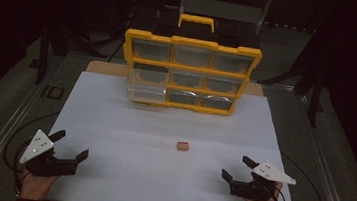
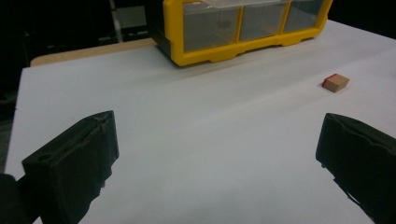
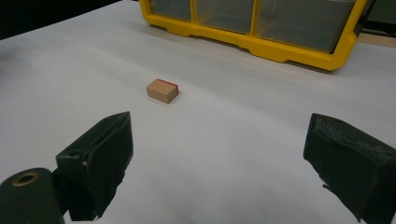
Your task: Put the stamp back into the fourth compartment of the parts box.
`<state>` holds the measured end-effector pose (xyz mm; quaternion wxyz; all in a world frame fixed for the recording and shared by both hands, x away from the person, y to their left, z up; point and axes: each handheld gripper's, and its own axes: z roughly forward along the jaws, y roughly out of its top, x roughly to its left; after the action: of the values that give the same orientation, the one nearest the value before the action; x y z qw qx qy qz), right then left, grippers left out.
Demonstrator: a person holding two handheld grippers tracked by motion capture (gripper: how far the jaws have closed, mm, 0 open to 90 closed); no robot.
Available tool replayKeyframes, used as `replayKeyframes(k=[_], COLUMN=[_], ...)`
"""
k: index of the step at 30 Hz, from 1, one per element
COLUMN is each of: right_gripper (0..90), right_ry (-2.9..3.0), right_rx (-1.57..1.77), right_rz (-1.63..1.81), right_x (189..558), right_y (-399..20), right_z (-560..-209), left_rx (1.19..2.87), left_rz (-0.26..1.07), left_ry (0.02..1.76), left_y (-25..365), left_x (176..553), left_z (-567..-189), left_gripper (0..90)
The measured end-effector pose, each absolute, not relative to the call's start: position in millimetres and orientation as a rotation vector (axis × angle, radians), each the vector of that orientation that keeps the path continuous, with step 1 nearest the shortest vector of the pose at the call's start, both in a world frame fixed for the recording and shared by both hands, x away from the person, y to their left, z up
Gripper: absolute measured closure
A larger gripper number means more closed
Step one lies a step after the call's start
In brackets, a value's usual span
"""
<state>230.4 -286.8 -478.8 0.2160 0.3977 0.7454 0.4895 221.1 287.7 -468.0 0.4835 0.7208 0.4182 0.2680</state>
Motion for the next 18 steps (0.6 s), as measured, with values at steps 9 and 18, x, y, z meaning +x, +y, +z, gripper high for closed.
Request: replayKeyframes(k=[9, 18], right_gripper=[7.4, 7.1], right_ry=[2.046, 2.050], right_rx=[1.167, 1.224], right_rz=[1.322, 1.280], right_x=[231.3, 234.7], right_y=[-289.3, -288.1], right_z=[-478.4, -479.2], left_rx=[1.743, 1.725], left_rz=[0.680, 0.692], left_ry=[1.015, 1.018], left_y=[284.8, 282.0], left_x=[223.0, 227.9], left_z=[-470.5, -476.1], left_gripper=[0.1, 0.1])
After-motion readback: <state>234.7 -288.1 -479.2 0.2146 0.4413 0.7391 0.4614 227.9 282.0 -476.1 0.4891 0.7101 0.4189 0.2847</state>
